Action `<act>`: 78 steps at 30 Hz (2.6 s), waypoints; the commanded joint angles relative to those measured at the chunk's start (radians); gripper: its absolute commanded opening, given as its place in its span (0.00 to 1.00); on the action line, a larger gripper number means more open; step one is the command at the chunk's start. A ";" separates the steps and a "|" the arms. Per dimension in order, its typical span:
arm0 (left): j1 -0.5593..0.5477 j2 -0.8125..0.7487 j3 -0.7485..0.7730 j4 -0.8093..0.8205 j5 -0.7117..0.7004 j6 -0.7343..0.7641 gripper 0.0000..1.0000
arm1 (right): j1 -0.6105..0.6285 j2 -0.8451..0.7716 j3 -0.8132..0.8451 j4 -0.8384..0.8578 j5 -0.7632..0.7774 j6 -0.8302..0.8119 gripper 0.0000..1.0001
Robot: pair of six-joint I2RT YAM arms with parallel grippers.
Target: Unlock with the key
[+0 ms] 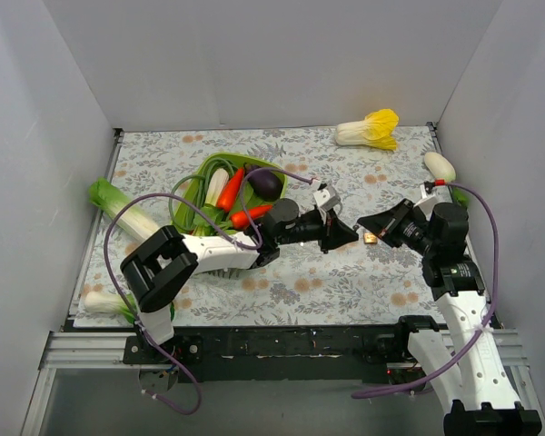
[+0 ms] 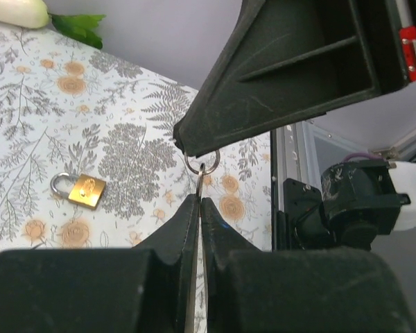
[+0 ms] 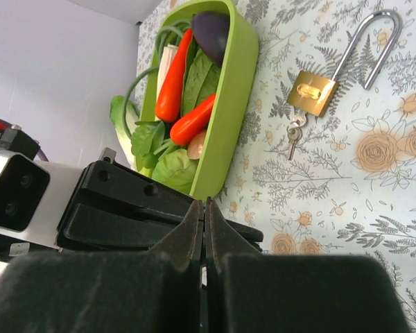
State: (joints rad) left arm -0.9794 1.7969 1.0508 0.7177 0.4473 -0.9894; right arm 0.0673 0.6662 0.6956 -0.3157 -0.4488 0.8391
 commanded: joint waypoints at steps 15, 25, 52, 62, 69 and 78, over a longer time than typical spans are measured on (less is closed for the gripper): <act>0.002 -0.171 -0.045 -0.864 0.510 0.294 0.00 | -0.001 -0.031 -0.171 0.061 -0.316 -0.406 0.57; 0.010 -0.099 0.040 -1.190 0.603 0.440 0.00 | 0.072 -0.065 -0.284 -0.031 -0.421 -0.440 0.53; 0.010 -0.057 0.087 -1.305 0.573 0.469 0.00 | 0.545 -0.004 -0.464 0.405 -0.274 -0.149 0.35; 0.010 -0.070 0.087 -1.304 0.565 0.469 0.00 | 0.598 -0.011 -0.478 0.398 -0.246 -0.140 0.31; 0.010 -0.074 0.086 -1.302 0.554 0.469 0.00 | 0.606 0.009 -0.472 0.409 -0.260 -0.146 0.21; 0.010 -0.085 0.083 -1.287 0.522 0.462 0.00 | 0.612 0.003 -0.478 0.388 -0.284 -0.163 0.02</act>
State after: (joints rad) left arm -0.9718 1.7576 1.1099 -0.5823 0.9844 -0.5385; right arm 0.6701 0.6743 0.2146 0.0544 -0.7071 0.6968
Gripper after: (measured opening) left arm 0.013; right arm 0.080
